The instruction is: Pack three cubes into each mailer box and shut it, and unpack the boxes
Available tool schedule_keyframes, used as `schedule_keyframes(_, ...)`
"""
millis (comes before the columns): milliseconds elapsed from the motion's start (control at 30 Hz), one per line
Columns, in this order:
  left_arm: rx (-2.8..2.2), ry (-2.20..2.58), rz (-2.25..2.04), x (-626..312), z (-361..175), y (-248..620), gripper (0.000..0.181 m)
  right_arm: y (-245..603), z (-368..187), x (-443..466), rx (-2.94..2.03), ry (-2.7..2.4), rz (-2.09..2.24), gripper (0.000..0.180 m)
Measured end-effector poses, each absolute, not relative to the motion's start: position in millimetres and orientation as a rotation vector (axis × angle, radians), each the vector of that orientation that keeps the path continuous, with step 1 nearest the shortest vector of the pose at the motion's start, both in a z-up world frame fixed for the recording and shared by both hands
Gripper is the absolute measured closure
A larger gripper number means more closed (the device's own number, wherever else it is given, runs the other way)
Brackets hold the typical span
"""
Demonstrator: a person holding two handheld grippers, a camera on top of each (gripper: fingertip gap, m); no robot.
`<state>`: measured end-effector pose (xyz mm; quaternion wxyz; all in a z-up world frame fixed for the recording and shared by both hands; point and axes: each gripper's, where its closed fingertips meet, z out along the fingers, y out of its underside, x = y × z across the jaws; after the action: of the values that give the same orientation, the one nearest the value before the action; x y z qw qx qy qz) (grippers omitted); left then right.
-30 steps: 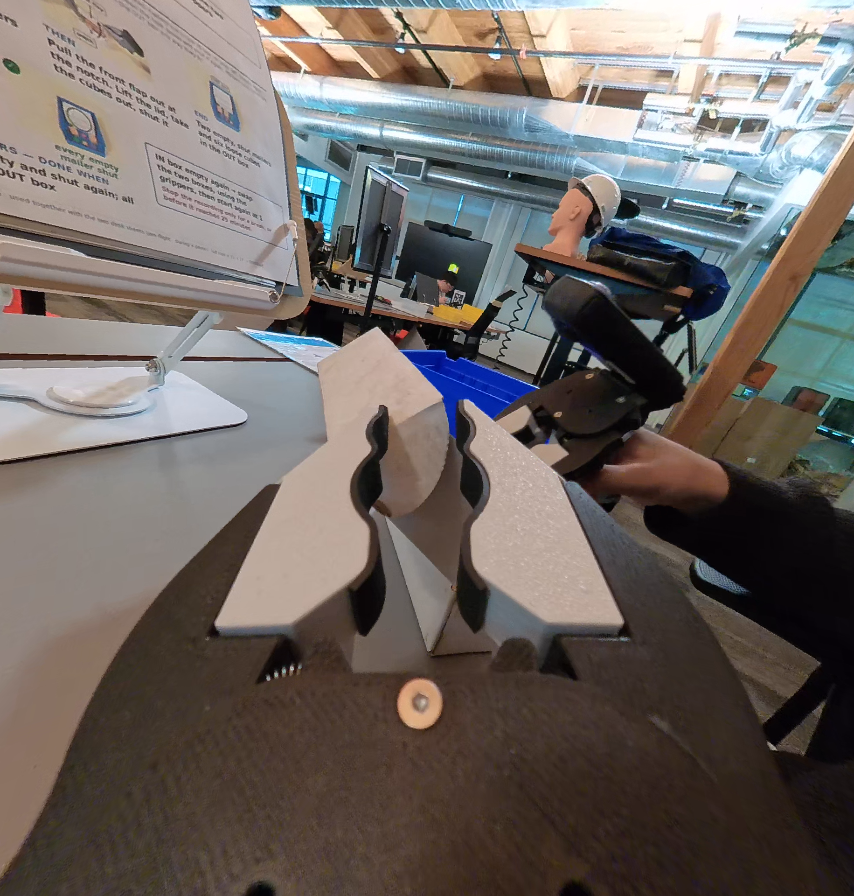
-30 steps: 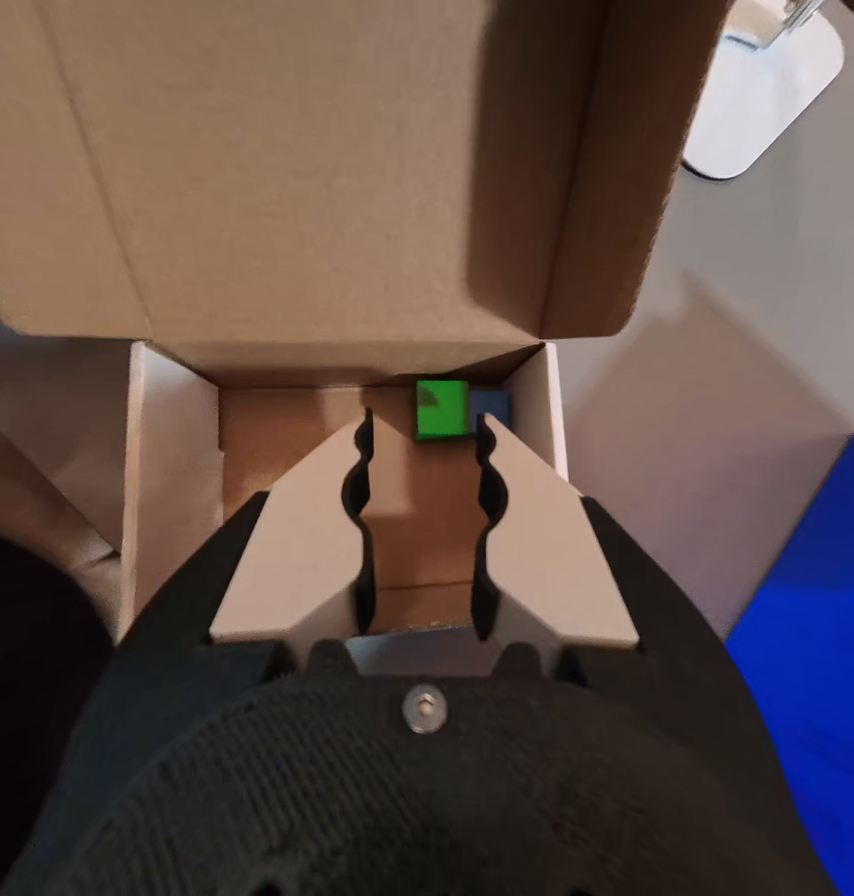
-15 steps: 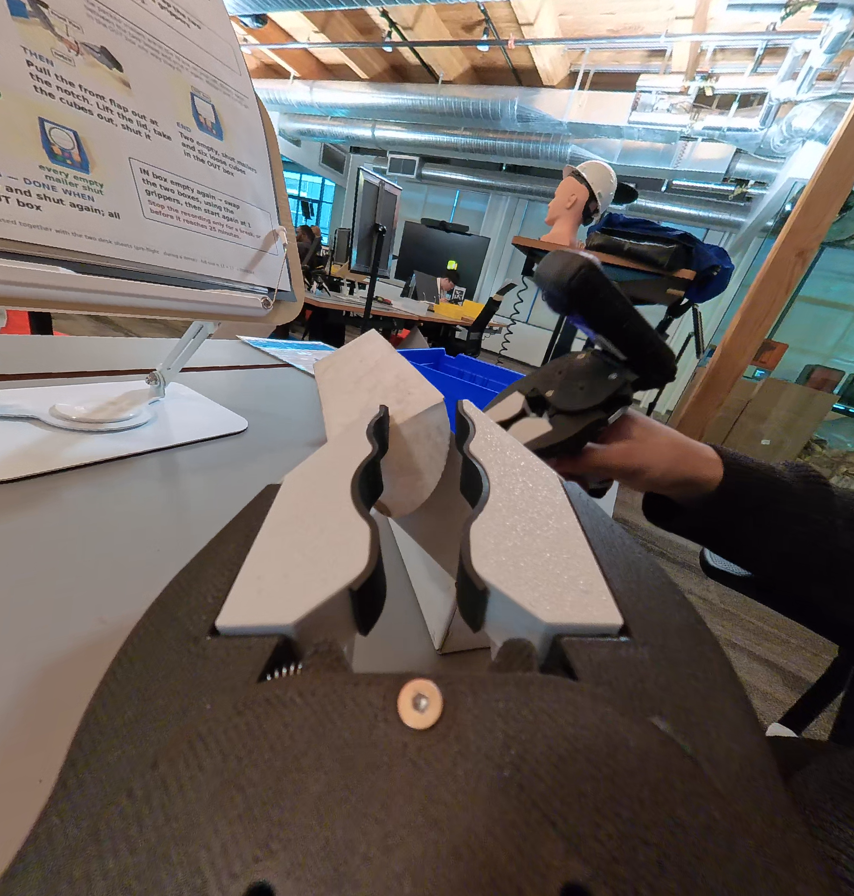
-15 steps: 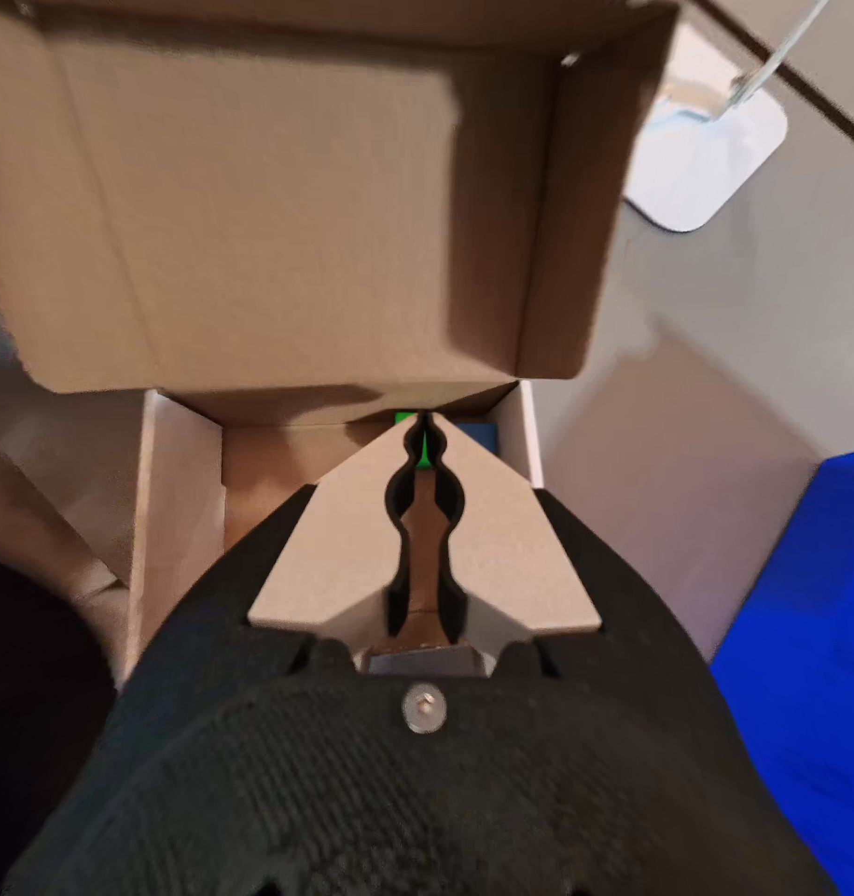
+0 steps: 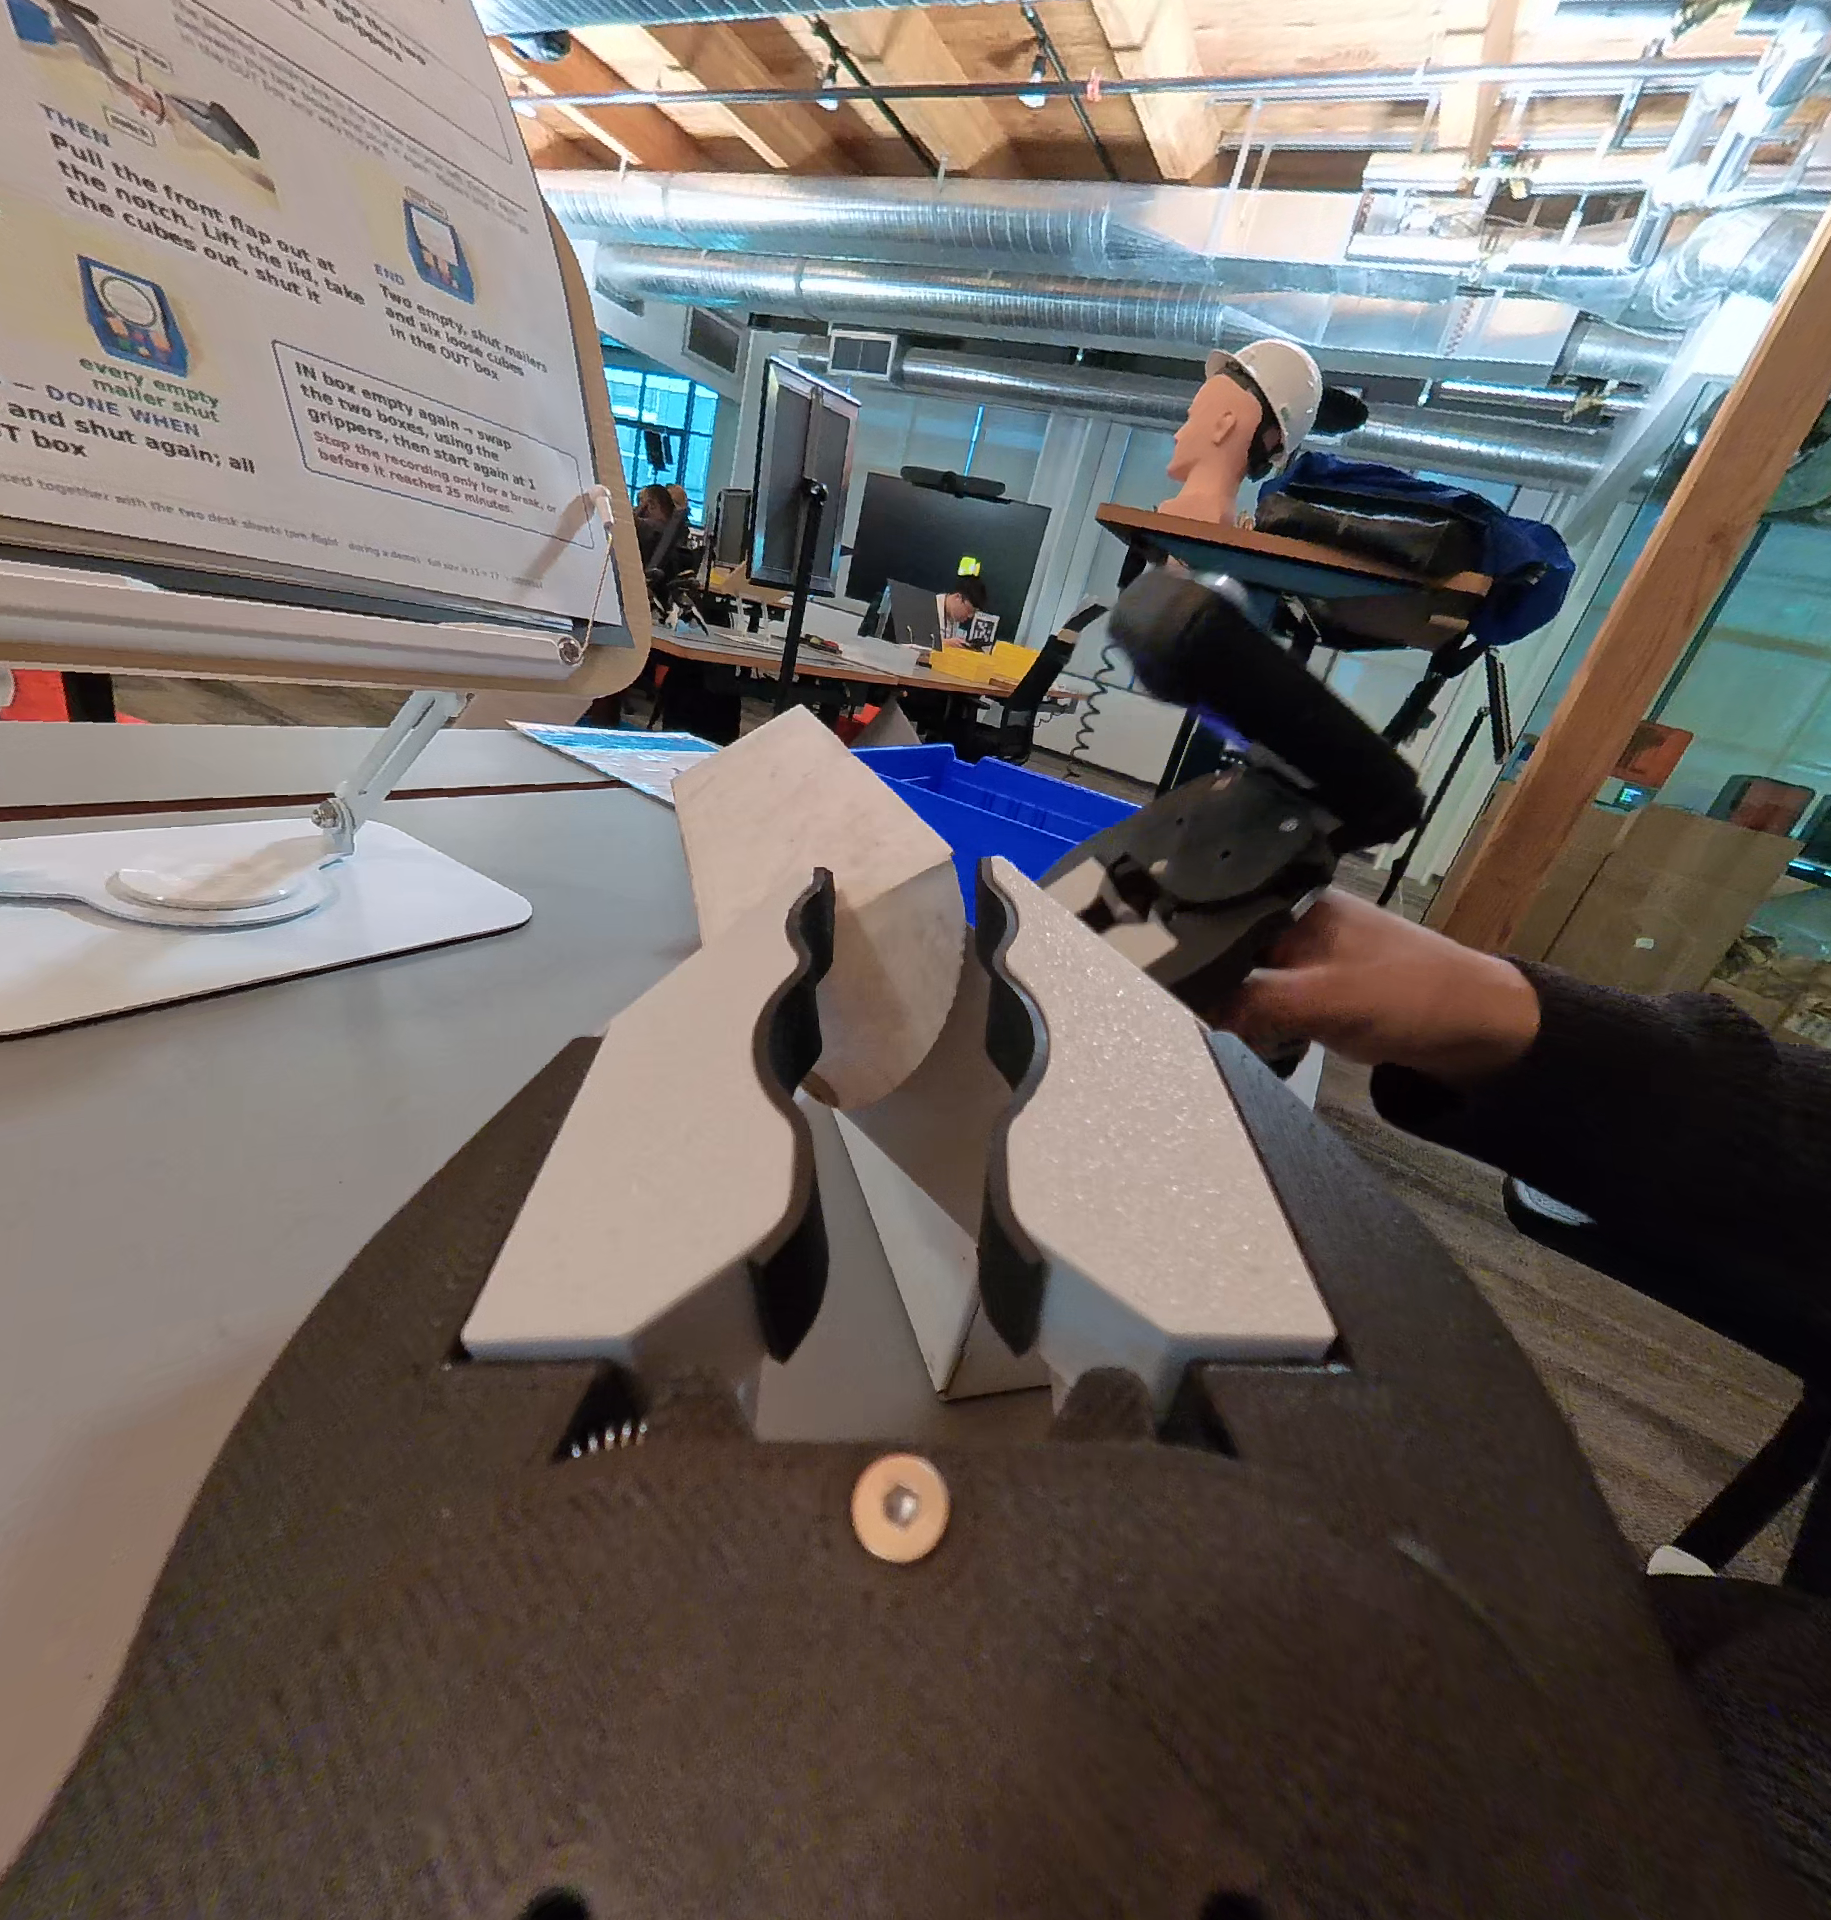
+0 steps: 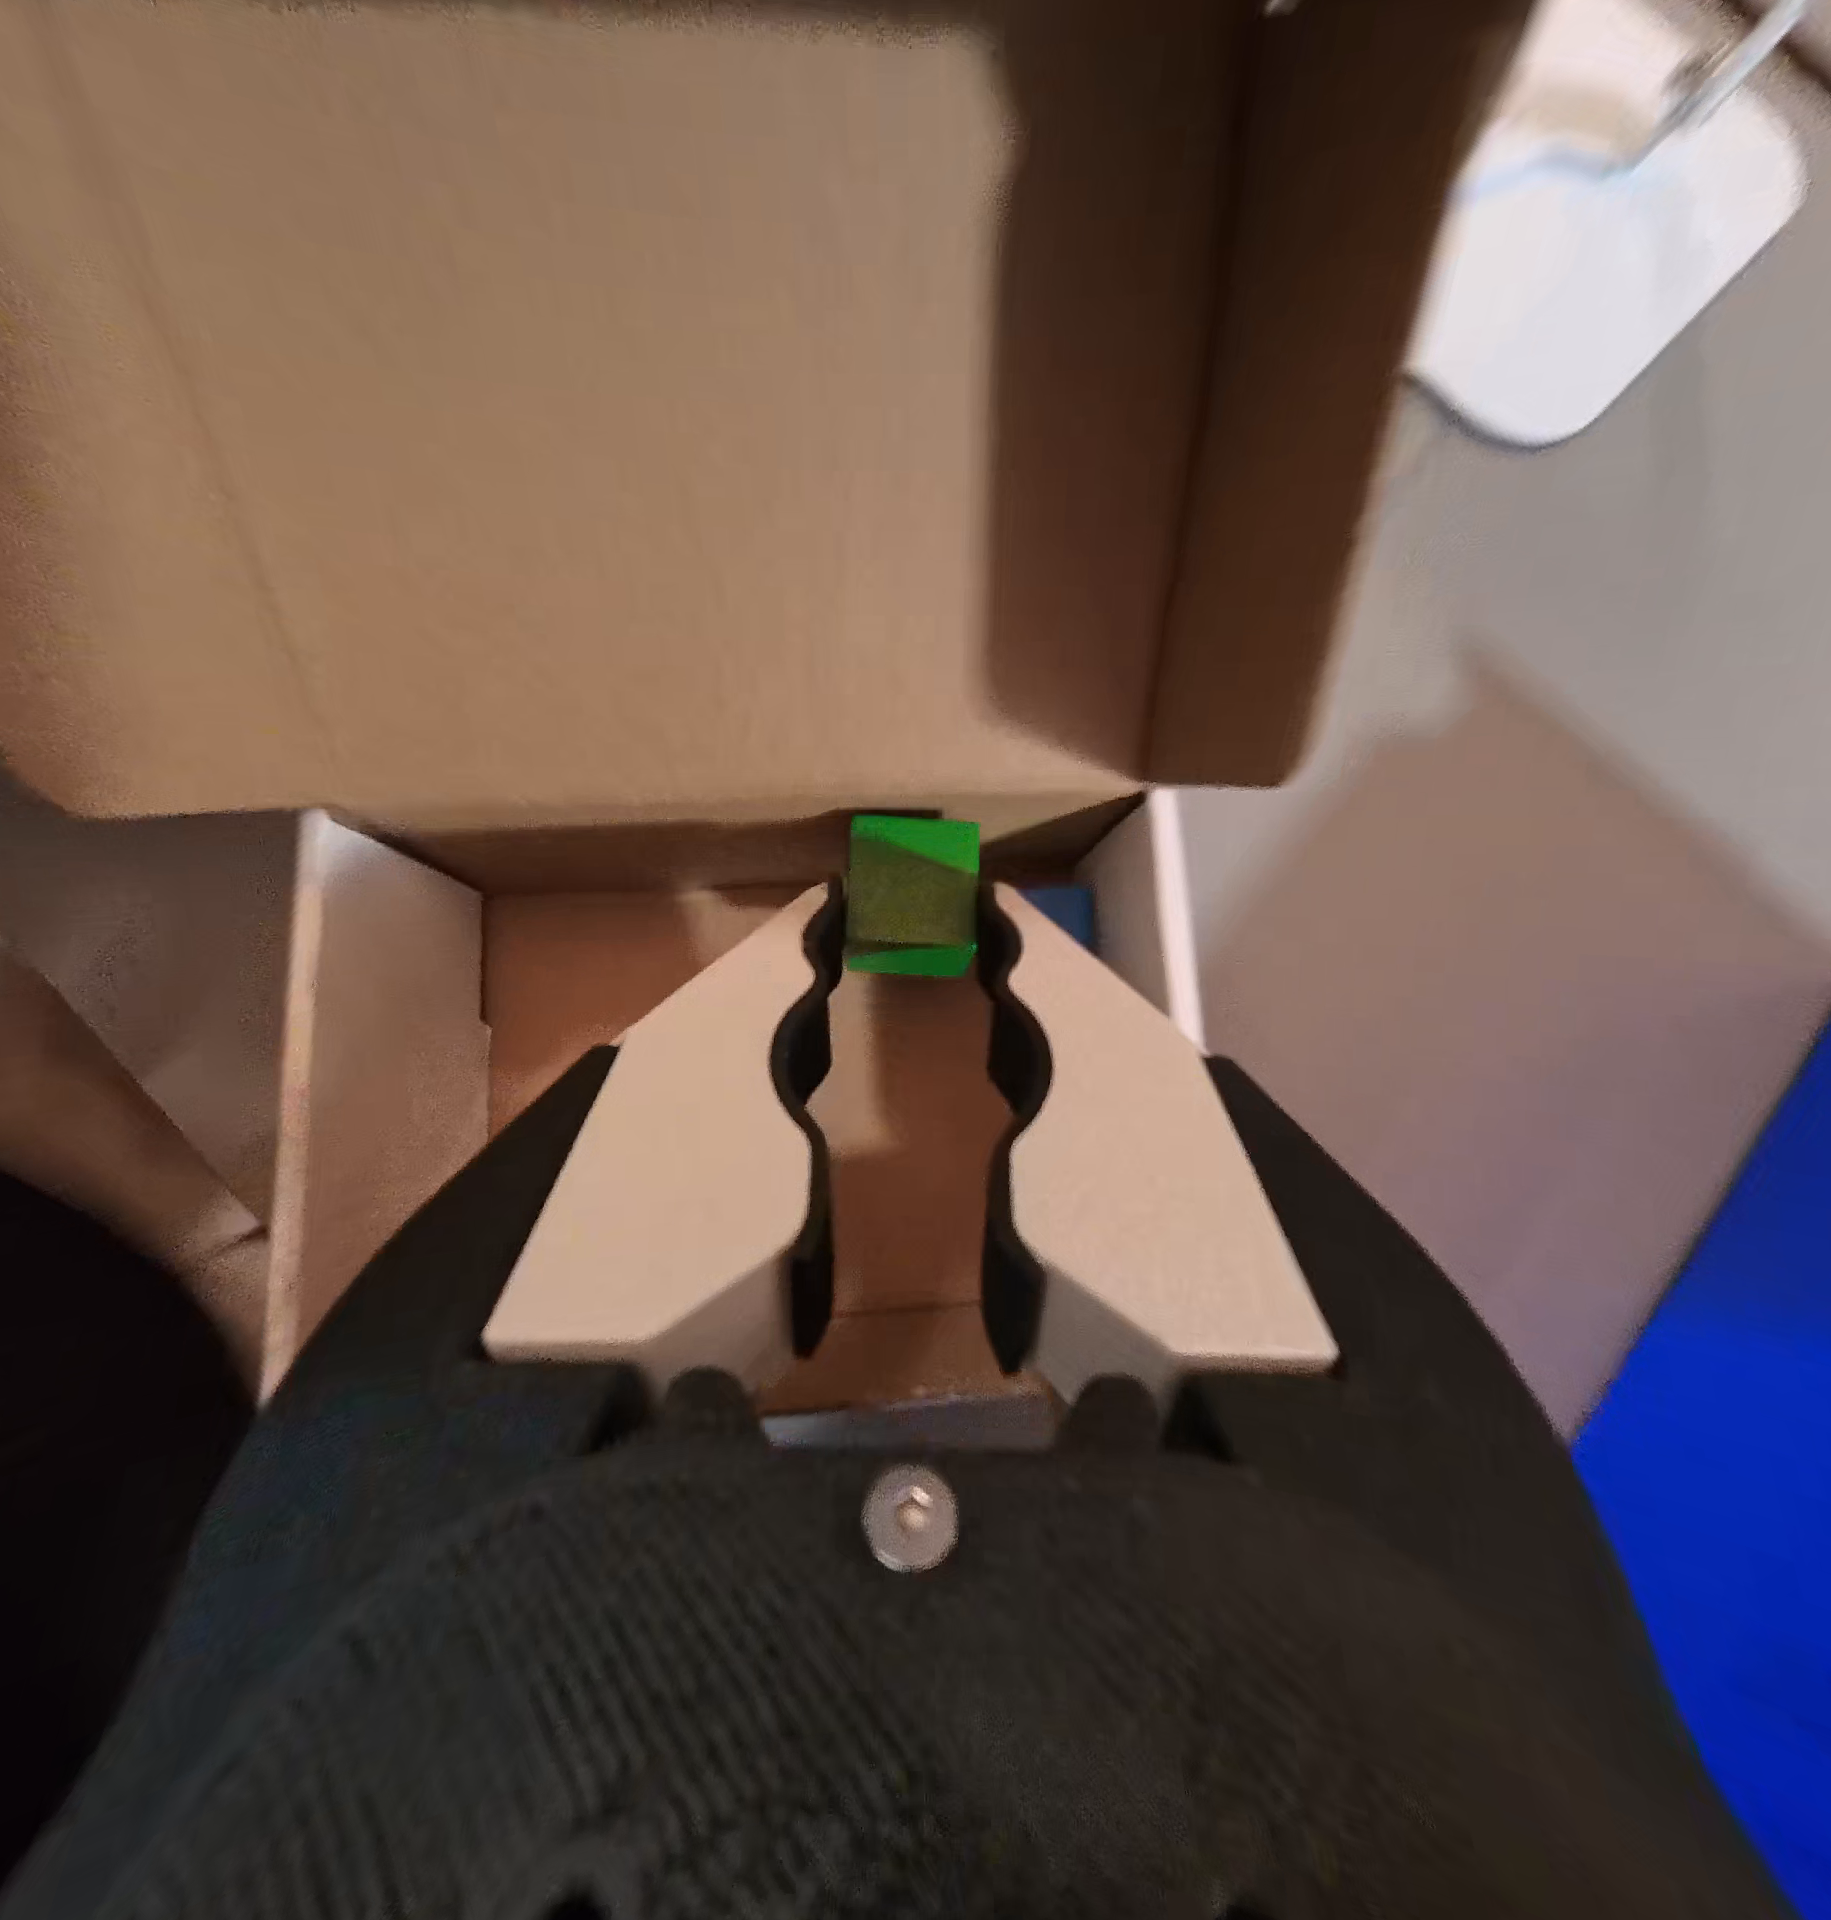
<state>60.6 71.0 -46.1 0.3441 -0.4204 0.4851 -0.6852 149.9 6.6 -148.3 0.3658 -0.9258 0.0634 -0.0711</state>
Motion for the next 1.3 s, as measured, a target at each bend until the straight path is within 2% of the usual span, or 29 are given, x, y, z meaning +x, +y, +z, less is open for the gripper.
schedule_keyframes(33,-1.094,1.259,-1.780,60.6,-46.1,71.4,0.155,5.1,-135.0,153.9,-2.341,0.168,-0.194,0.156)
schedule_keyframes(133,-1.096,1.255,-1.783,60.6,-45.5,72.5,0.155,-15.9,-82.7,181.8,-2.217,0.219,-0.308,0.156)
schedule_keyframes(267,-1.094,1.253,-1.783,60.3,-45.1,72.8,0.155,-96.1,-35.8,253.0,-2.152,0.480,-0.533,0.156)
schedule_keyframes(367,-1.096,1.251,-1.785,60.7,-45.4,73.0,0.155,-168.2,-51.9,299.2,-2.189,0.743,-0.579,0.155)
schedule_keyframes(500,-1.099,1.248,-1.786,61.5,-45.5,72.4,0.155,-235.0,-111.2,337.4,-2.267,0.984,-0.590,0.155)
schedule_keyframes(667,-1.089,1.259,-1.778,63.1,-45.6,68.5,0.155,-239.5,-159.1,337.8,-2.300,1.074,-0.397,0.155)
schedule_keyframes(933,-1.100,1.257,-1.780,63.4,-47.4,71.2,0.155,-240.6,-172.5,336.7,-2.362,1.074,-0.404,0.155)
schedule_keyframes(1133,-1.098,1.259,-1.781,62.5,-47.0,71.5,0.155,-243.3,-169.9,336.0,-2.371,1.074,-0.405,0.155)
schedule_keyframes(1300,-1.097,1.257,-1.781,62.4,-46.7,71.1,0.155,-223.8,-126.5,333.9,-2.216,0.999,-0.411,0.145)
